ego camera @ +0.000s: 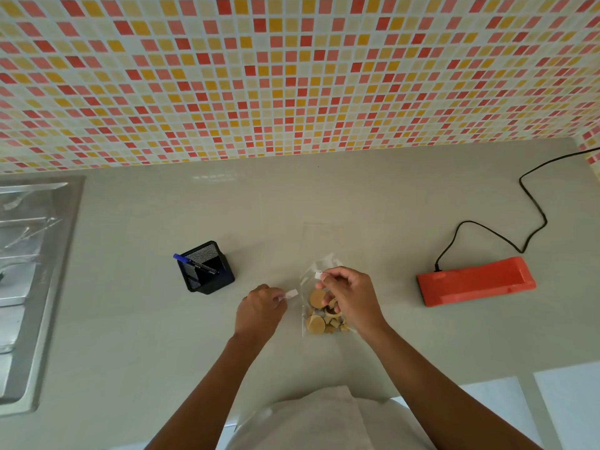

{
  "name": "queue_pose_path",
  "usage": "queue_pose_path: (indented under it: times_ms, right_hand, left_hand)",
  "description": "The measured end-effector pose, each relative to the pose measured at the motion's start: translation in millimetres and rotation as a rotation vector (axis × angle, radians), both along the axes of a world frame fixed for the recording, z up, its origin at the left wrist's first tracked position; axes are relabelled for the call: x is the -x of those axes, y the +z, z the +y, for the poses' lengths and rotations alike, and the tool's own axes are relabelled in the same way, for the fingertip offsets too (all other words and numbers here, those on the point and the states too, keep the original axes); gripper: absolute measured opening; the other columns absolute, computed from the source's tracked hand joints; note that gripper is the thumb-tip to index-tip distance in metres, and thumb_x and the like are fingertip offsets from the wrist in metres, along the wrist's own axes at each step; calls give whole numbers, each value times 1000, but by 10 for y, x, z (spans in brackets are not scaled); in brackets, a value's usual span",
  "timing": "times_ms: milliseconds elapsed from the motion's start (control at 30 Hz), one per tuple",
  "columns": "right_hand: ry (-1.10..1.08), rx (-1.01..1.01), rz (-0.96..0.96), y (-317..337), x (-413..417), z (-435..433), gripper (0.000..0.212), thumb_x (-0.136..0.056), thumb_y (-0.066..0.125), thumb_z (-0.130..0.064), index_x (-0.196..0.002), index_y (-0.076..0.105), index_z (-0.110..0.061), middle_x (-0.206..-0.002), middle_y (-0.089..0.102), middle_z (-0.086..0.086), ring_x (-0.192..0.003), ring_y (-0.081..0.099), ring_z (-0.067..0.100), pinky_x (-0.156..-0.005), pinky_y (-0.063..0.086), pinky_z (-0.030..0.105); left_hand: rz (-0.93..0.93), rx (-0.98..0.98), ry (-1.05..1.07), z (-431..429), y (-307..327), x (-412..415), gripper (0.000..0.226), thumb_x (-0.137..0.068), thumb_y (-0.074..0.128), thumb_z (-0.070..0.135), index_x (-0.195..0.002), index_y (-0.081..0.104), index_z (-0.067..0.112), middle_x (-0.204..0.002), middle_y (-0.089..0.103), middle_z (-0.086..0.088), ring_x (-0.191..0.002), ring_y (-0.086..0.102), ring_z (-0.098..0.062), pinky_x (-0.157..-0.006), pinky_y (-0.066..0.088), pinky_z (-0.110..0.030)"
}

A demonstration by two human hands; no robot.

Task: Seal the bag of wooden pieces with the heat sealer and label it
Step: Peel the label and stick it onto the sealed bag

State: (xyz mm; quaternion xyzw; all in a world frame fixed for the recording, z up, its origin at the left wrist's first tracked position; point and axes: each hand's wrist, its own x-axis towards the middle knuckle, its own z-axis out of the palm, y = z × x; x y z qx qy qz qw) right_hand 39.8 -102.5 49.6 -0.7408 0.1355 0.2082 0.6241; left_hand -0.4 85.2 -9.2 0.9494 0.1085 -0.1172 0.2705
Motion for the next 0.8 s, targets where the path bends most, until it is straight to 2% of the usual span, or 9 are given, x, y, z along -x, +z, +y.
queue_pose_path:
  times_ms: [100, 167, 233, 333, 533, 667, 800]
  right_hand:
    - [9, 10, -25, -16, -3, -24, 8, -94, 68, -16, -91, 74, -11, -82, 77, 6, -55, 64, 25, -43, 42, 27]
    - [16, 33, -64, -26, 2, -45, 8, -94, 68, -16, -91, 74, -12, -81, 77, 5, -56, 66, 24, -44, 44, 27]
    - [29, 88, -124, -48, 14, -61, 6, -92, 70, -17, -91, 75, -13, -78, 77, 4, -58, 68, 19, -49, 48, 22]
    - [41, 149, -201, -96, 40, -73, 5, -90, 73, -15, -93, 76, -12, -79, 77, -3, -64, 72, 12, -63, 56, 20]
    - [121, 217, -293, -100, 62, -91, 10, -88, 75, -25, -96, 77, -18, -83, 75, -14, -78, 72, 3, -71, 55, 15]
    - [140, 204, -270, -87, 66, -139, 11, -86, 77, -21, -97, 77, -23, -89, 76, -16, -83, 72, 1, -76, 57, 17]
    - [165, 212, -275, -120, 76, -188, 15, -87, 74, -13, -100, 76, -22, -92, 76, -15, -86, 72, 1, -77, 56, 17]
  left_hand:
    - [0, 136, 62, -61, 43, -29, 14, -90, 63, 27, -85, 75, 21, -83, 69, 5, -74, 64, -15, -63, 44, -22]
    - [36, 351, 191, -121, 143, -83, 18, -92, 63, 29, -81, 74, 20, -79, 70, 8, -66, 60, -8, -62, 43, -18]
    - [110, 608, 301, -177, 278, -160, 26, -93, 62, 34, -78, 75, 17, -76, 72, 3, -56, 54, -11, -57, 43, -22]
    - [235, 872, 364, -242, 507, -235, 32, -93, 61, 41, -84, 76, 14, -82, 75, -2, -59, 54, -12, -51, 40, -26]
    - [279, 962, 333, -351, 665, -315, 28, -90, 66, 40, -86, 77, 15, -84, 75, -4, -62, 59, -13, -50, 43, -25]
    - [281, 958, 368, -375, 622, -351, 15, -89, 67, 20, -89, 77, 9, -79, 75, -6, -61, 59, -15, -47, 41, -25]
    - [247, 801, 299, -388, 546, -397, 13, -87, 65, 14, -84, 76, 9, -79, 74, -9, -57, 61, -11, -47, 43, -20]
